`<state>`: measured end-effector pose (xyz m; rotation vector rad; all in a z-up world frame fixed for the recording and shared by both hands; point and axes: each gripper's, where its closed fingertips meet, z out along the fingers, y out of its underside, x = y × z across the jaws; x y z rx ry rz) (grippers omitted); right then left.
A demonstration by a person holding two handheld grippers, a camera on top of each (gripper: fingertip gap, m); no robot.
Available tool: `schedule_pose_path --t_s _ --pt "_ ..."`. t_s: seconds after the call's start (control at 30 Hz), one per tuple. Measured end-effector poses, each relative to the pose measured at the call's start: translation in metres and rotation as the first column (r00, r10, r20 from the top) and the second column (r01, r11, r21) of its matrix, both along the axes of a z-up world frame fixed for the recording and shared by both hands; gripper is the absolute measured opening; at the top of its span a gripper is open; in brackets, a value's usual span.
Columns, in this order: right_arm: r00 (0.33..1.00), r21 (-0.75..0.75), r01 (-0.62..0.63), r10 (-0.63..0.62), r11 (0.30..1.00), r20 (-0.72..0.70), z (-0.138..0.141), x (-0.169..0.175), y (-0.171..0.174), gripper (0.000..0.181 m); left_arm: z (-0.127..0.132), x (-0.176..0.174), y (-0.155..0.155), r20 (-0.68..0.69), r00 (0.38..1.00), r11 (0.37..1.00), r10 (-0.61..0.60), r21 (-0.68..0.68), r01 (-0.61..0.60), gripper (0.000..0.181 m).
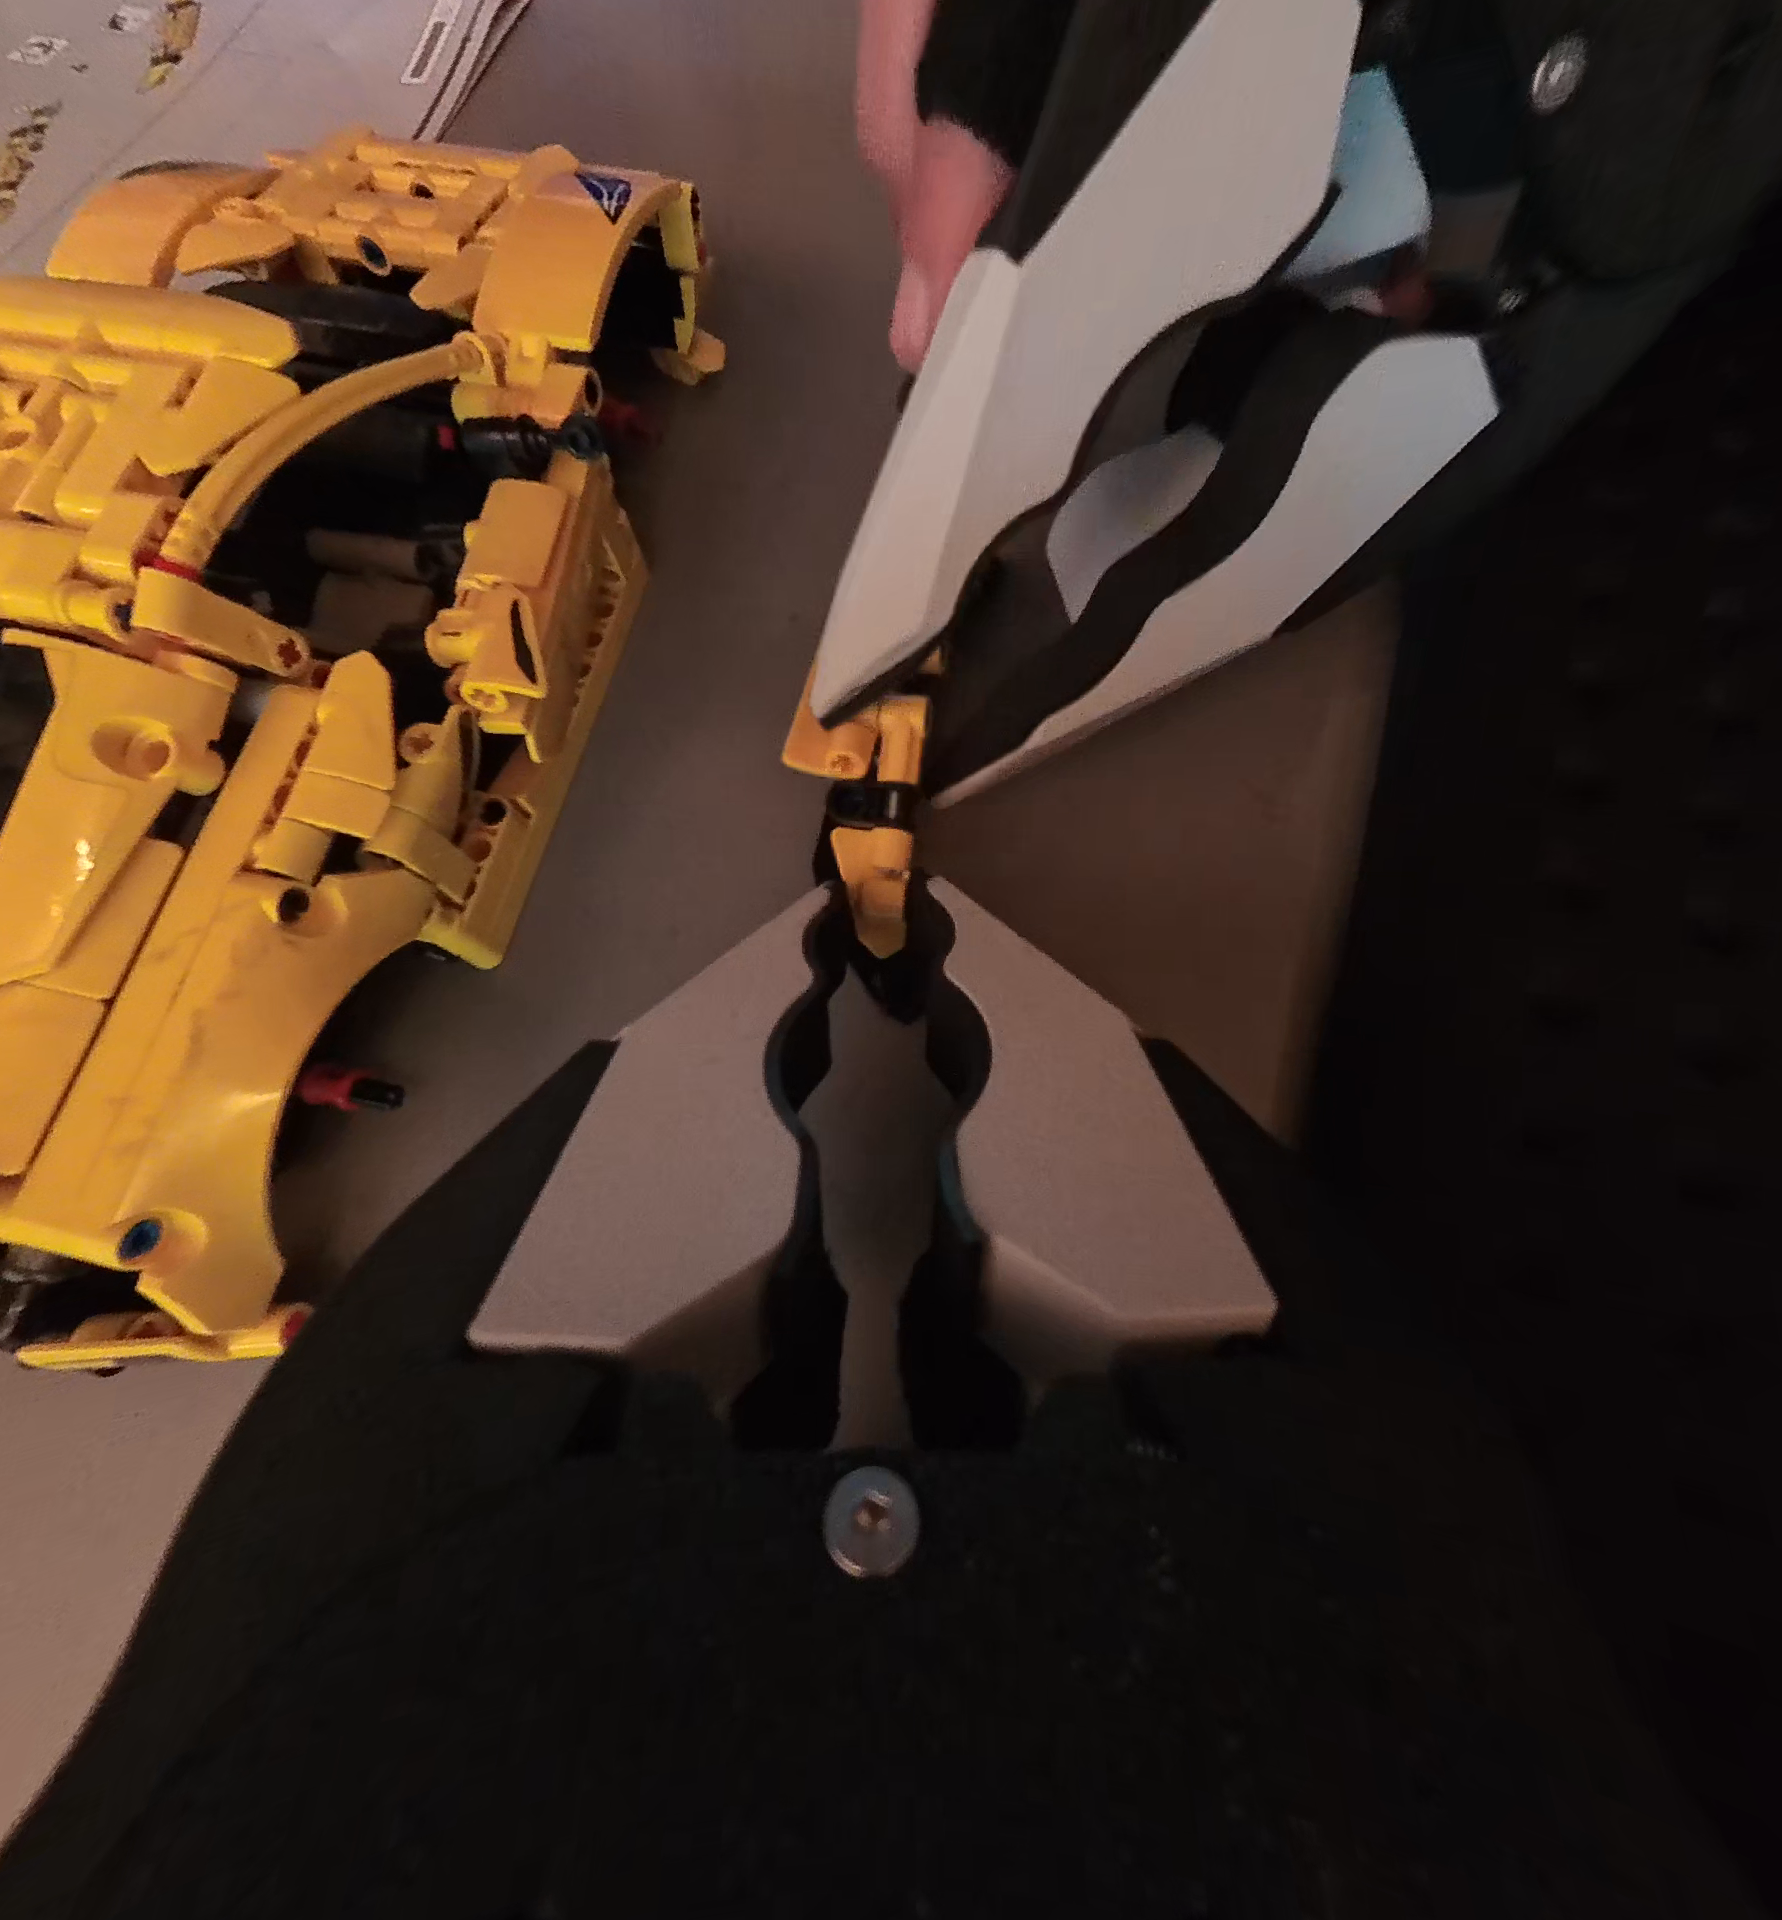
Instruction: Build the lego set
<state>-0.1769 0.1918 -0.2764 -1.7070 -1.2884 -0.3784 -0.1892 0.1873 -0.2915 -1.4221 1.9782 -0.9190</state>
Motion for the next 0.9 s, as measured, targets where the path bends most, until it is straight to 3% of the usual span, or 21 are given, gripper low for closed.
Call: schedule_pose_path --t_s 0.2,0.37,0.63,0.9 --pt "0.974 0.146 -0.027 -0.007 0.989 0.225 0.0 0.003 0.003 0.012 0.004 -0.001 0.0 0.009 1.0 0.999 0.003 -0.036 -0.003 0.01" --pt "0.94 0.158 -0.055 -0.002 0.986 0.342 -0.009 0.001 0.001 0.01 0.01 0.001 -0.001 0.051 0.999 0.999 -0.002 -0.051 0.004 0.011" --pt "0.983 0.107 -0.003 -0.017 0.994 0.182 -0.009 0.0 0.0 0.012 0.009 -0.001 -0.001 0.056 0.998 1.0 -0.011 -0.01 0.012 0.011" --pt "0.998 0.026 0.05 -0.049 0.998 -0.042 -0.003 0.005 -0.002 0.027 0.008 -0.002 0.0 0.052 0.999 1.0 -0.01 -0.005 0.01 0.011"
